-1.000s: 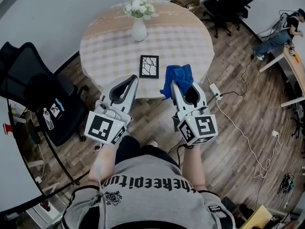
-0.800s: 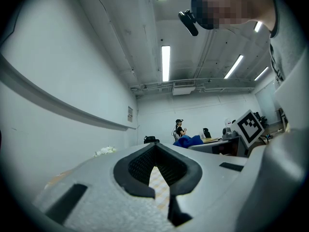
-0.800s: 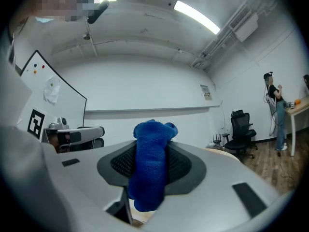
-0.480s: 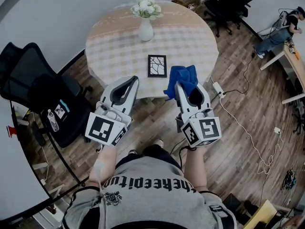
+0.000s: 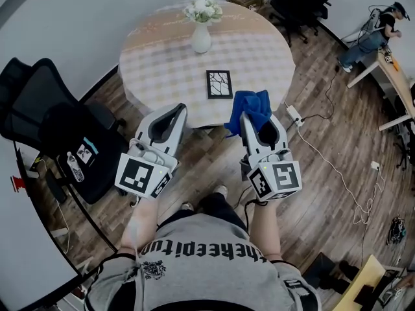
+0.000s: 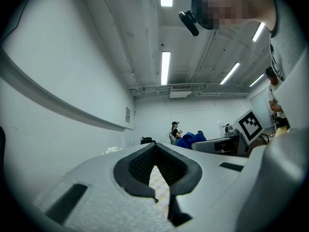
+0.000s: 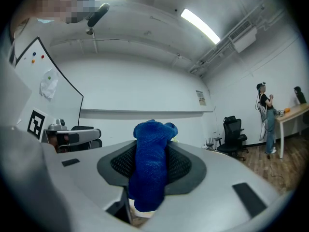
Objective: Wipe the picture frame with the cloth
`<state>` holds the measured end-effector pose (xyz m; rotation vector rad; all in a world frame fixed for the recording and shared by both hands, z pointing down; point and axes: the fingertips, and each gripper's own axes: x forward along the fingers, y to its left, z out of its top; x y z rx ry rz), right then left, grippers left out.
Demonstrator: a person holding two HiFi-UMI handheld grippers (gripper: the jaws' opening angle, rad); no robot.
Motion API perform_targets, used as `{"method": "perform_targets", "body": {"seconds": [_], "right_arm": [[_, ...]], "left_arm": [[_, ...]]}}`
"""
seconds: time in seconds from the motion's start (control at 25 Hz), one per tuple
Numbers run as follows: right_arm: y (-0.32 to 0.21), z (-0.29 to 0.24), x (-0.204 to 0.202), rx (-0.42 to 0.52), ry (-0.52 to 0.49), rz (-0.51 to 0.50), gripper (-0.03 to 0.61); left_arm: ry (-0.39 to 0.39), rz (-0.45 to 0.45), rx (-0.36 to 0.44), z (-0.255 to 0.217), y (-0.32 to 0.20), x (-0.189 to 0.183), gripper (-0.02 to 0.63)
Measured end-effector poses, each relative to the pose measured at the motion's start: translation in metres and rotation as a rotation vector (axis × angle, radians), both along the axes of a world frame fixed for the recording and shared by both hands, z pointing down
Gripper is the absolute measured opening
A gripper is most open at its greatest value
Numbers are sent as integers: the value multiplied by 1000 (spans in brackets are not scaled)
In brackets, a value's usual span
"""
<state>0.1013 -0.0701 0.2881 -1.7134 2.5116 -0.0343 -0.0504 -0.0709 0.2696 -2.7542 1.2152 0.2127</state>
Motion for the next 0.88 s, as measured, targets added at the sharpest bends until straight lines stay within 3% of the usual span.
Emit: {"method": "perform_targets", "body": {"seconds": [0.88], "right_arm": [[93, 3, -43, 16, 52, 97, 152]], "left_arm": [[16, 85, 22, -2, 79, -40, 17]]}}
